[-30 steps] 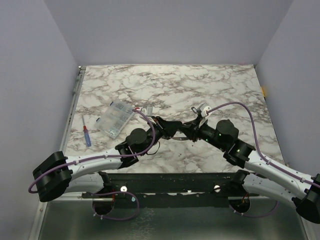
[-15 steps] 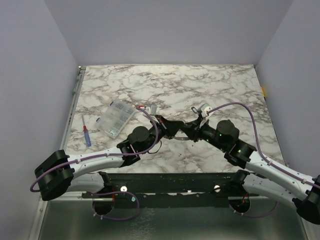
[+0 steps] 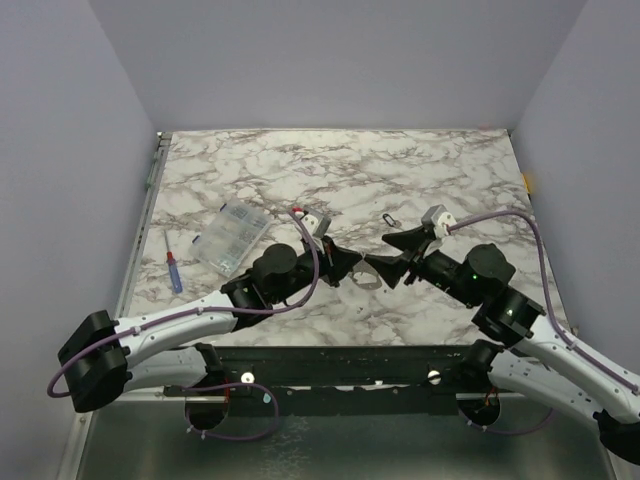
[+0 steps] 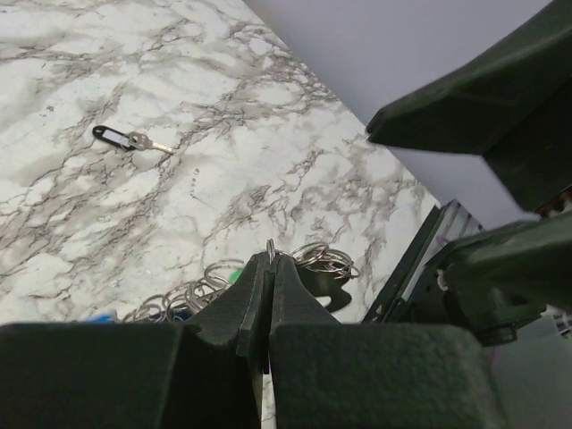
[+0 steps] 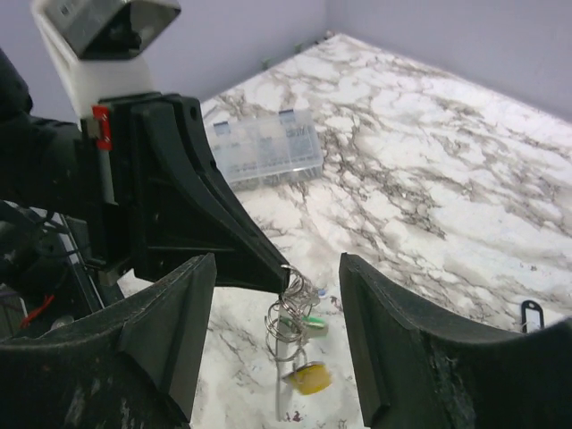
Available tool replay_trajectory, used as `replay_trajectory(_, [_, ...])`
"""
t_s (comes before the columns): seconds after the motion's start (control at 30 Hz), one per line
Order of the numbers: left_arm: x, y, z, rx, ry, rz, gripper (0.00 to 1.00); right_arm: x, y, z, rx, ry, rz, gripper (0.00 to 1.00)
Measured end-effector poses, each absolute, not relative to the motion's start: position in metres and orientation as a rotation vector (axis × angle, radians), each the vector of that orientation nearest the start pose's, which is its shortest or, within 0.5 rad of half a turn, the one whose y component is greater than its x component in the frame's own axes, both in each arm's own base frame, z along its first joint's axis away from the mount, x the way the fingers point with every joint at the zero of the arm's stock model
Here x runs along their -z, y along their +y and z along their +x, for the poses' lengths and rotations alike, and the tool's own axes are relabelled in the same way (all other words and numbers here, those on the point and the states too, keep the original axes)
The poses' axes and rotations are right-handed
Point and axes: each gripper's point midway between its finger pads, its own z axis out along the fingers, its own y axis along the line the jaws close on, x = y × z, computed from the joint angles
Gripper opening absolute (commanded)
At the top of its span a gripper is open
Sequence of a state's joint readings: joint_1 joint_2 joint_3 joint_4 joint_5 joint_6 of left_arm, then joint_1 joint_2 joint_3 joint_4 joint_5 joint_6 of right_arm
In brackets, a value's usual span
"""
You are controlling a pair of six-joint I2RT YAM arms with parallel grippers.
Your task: Put the keys on the keyring
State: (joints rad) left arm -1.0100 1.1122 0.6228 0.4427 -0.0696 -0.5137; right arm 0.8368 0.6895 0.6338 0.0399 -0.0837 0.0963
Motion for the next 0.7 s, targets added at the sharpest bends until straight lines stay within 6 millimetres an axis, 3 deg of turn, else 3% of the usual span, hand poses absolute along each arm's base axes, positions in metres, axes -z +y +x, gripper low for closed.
replay_trajectory(0.13, [-0.240,-0.334,0.195,1.062,1.695,0.480,0.00,-0.311,0.235,0.187,-0.795,1.455,-0.641,0.68])
replay_trajectory(0.33, [-0.252,-0.329,0.176,1.069,1.625,0.647,0.00,-0.339,0.234,0.180,-0.795,1.404,-0.693,0.56])
replay_trajectory(0.5, [-0.251,-0.325,0.161,1.057,1.598,0.795,0.00,-0.330,0.257,0.170,-0.844,1.449,-0.889,0.48])
replay_trajectory(0.7, [-0.254,-0.317,0.150,1.025,1.591,0.910,0.00,-0.295,0.274,0.149,-0.937,1.552,-1.114,0.41])
